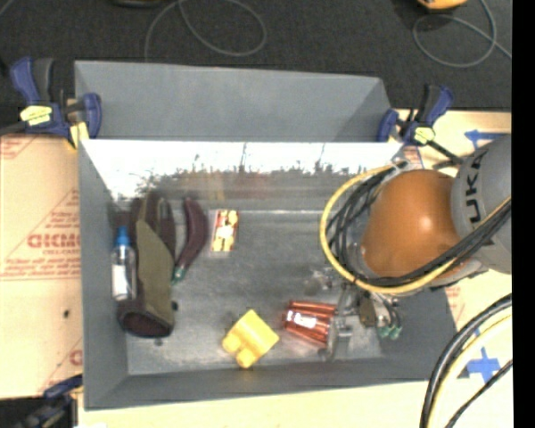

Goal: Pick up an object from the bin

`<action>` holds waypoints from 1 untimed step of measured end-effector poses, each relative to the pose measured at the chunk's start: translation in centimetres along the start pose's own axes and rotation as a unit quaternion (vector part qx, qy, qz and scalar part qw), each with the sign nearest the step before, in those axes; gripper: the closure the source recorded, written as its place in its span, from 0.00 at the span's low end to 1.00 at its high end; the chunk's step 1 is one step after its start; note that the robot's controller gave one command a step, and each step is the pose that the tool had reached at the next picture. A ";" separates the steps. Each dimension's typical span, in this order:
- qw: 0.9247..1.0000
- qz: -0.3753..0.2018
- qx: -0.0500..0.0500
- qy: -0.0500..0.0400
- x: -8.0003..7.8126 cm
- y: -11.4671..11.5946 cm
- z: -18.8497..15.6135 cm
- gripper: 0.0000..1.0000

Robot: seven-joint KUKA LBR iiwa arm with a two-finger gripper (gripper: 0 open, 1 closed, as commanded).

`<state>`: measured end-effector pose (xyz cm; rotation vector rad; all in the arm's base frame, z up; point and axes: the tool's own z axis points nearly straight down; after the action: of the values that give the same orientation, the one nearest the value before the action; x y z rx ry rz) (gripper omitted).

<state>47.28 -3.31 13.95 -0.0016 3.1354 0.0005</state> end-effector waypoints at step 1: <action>0.995 -0.095 0.000 -0.002 0.0 0.2 6.8 1.00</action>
Offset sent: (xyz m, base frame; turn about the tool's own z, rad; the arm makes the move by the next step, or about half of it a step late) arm 0.0000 0.0000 0.0000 0.0000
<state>47.34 -3.09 7.14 -0.3003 3.1174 -0.0007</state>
